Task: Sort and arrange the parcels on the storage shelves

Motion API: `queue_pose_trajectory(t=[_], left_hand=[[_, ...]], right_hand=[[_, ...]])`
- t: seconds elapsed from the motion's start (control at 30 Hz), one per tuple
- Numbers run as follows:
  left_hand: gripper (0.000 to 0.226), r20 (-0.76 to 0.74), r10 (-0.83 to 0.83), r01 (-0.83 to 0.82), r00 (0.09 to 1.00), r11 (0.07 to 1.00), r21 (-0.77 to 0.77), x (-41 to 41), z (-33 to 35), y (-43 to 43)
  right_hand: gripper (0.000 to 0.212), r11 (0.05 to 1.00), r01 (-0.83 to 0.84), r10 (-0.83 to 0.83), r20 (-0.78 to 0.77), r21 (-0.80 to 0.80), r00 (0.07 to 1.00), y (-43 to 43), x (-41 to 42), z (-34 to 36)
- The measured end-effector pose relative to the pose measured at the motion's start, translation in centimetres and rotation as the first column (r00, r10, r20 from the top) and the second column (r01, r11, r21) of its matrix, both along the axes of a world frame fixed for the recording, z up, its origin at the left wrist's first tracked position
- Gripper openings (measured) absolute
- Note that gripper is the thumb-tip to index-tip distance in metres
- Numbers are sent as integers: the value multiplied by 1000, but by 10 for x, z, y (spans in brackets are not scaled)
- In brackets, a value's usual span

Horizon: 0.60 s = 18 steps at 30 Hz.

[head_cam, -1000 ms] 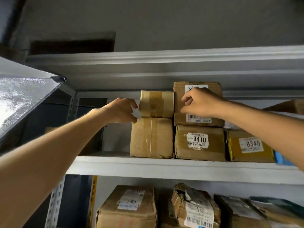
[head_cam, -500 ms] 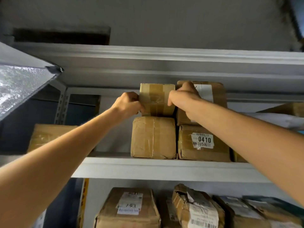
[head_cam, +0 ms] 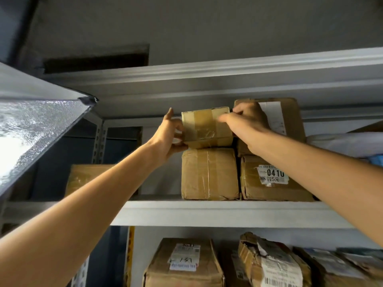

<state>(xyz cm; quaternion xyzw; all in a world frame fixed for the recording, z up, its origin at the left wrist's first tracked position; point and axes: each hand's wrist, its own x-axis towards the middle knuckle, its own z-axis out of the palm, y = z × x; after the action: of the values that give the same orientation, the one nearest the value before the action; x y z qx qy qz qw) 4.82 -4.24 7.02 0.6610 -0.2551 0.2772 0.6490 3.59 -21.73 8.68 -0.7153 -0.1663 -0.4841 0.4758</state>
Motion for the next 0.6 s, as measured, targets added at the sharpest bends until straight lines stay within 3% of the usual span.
queue_pose_trajectory(t=[0.07,0.3,0.43,0.6], left_hand=[[44,-34,-28,25,999,996,-84,1,-2,0],[42,5,99,-98,995,993,-63,10,-20,-13],[55,-9,15,-16,1000,998,-54,18,-39,-8],[51,84,-55,56,995,998,-7,19,-64,-1]], right_hand=[[33,1000,-8,8,34,26,999,-1,3,-8],[38,997,-42,40,36,71,999,1,4,-27],[13,996,-43,43,1,-74,999,-4,4,-44],[42,982,-105,102,-23,-160,994,-4,12,-67]])
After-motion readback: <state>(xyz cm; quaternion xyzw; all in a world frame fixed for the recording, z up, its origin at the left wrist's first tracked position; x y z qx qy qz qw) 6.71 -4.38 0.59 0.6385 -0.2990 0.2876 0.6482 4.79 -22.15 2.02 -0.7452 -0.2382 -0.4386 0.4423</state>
